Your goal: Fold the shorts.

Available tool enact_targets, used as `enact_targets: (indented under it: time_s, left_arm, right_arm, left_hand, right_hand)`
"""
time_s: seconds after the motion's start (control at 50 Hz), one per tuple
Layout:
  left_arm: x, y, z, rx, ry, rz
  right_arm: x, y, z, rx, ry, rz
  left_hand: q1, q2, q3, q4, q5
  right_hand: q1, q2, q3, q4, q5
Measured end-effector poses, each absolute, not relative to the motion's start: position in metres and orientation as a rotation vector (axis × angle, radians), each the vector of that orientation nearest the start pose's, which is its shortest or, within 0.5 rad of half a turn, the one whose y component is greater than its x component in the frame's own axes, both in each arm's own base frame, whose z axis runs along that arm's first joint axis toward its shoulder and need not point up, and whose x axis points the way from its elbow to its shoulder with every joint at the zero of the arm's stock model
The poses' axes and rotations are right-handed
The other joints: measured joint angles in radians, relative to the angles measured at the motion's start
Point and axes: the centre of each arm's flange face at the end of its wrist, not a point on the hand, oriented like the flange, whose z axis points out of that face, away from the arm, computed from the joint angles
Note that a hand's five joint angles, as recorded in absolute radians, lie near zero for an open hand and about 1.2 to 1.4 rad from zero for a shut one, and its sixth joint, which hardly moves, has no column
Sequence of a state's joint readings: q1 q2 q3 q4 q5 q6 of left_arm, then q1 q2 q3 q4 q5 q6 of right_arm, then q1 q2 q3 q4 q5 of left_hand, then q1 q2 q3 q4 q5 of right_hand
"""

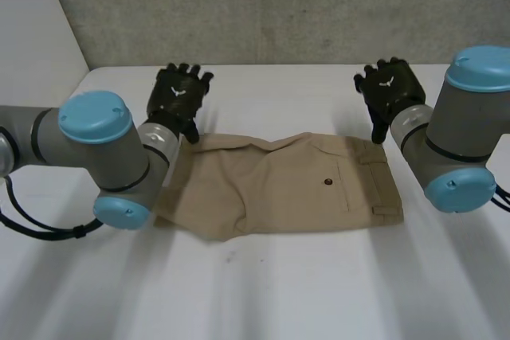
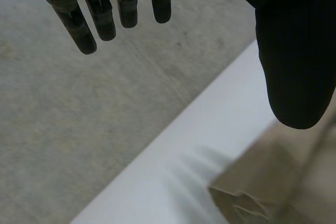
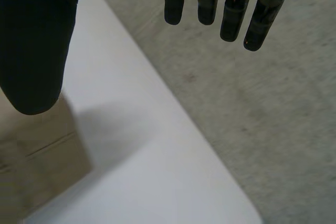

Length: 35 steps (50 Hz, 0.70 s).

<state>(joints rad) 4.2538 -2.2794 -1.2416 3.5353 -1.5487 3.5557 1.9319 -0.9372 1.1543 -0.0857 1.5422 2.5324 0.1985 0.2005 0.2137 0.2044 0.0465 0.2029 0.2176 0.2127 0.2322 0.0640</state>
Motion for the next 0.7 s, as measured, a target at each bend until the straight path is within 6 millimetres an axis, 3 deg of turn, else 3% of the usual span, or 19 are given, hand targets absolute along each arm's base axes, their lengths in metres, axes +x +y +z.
enact_targets:
  time_s: [0.26, 0.4, 0.46, 0.56, 0.7]
  left_arm:
    - [-0.333, -0.361, 0.132, 1.066, 2.07, -2.234]
    - [-0.337, -0.399, 0.125, 0.997, 1.989, -2.308]
    - [-0.331, -0.425, 0.122, 0.935, 1.939, -2.336]
    - [-0.32, -0.447, 0.118, 0.872, 1.9, -2.342]
    - [-0.317, -0.437, 0.131, 0.875, 1.913, -2.327]
  right_arm:
    - [0.275, -0.344, 0.179, -1.252, 2.262, -1.994]
    - [0.274, -0.344, 0.174, -1.259, 2.273, -1.98]
    - [0.274, -0.345, 0.172, -1.26, 2.279, -1.974]
    - [0.272, -0.344, 0.169, -1.26, 2.292, -1.963]
    - [0.269, -0.341, 0.168, -1.256, 2.31, -1.948]
  left_hand:
    - [0.0, 0.0, 0.0, 0.0, 0.0]
    - [0.003, 0.002, 0.0, 0.001, 0.0]
    - [0.003, 0.004, 0.002, 0.002, 0.002]
    - [0.003, 0.007, 0.002, 0.002, 0.002]
    - [0.003, 0.007, 0.002, 0.002, 0.0]
  right_hand:
    - [0.0, 0.0, 0.0, 0.0, 0.0]
    - [0.0, 0.0, 0.0, 0.0, 0.0]
    - [0.0, 0.0, 0.0, 0.0, 0.0]
    - [0.0, 0.0, 0.0, 0.0, 0.0]
    - [0.0, 0.0, 0.0, 0.0, 0.0]
